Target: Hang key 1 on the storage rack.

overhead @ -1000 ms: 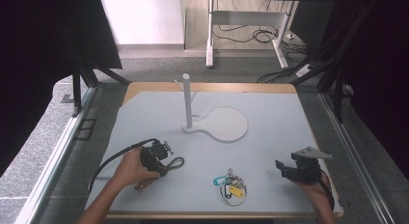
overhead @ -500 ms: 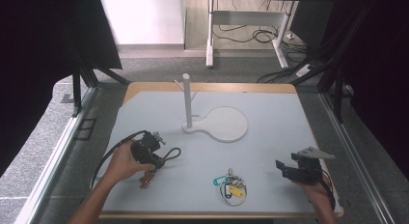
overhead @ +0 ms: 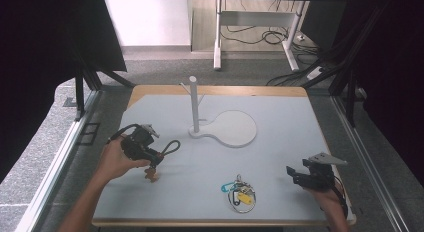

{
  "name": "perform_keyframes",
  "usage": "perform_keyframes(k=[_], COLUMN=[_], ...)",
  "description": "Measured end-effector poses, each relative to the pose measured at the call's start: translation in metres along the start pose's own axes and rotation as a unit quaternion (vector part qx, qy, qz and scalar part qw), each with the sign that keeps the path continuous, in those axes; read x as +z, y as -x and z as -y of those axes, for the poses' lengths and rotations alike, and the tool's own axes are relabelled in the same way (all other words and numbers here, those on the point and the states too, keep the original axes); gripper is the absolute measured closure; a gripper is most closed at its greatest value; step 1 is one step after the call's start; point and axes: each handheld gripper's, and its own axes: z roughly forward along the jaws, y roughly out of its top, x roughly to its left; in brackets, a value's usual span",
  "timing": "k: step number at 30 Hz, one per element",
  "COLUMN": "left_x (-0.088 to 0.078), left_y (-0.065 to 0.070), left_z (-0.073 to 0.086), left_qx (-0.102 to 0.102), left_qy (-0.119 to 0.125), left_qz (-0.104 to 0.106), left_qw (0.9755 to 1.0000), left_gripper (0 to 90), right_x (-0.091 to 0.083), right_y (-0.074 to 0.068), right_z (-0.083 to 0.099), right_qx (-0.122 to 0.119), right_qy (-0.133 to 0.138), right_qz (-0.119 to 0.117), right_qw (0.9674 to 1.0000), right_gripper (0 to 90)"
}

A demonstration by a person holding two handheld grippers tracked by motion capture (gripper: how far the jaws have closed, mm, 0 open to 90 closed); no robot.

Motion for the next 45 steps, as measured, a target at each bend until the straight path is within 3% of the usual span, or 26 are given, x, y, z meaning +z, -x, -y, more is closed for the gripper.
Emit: perform_keyframes(k=[15, 37, 45], left_x=[-0.018, -0.033, -0.035], left_y=[0.001, -0.007, -0.010], left_z=[-0.013, -0.033, -0.038], left_qx=[0.004, 0.011, 0.002], left_qy=[0.025, 0.025, 0.031], left_qz=[-0.004, -0.006, -0.005], left_qw=[0.9997, 0.9996, 0.9995], left_gripper=[66.4, 66.3, 66.4], right_x=[0.000, 0.002, 0.001], right_y=[0.001, 0.001, 0.002], right_z=[0.001, 0.001, 0.001], right_qx=[0.003, 0.003, 0.003], right_qy=[-0.002, -0.006, -0.006], right_qz=[0.001, 0.001, 0.000], right_qw=[1.0000, 1.0000, 1.0000], right_gripper=[29.0, 29.0, 29.0])
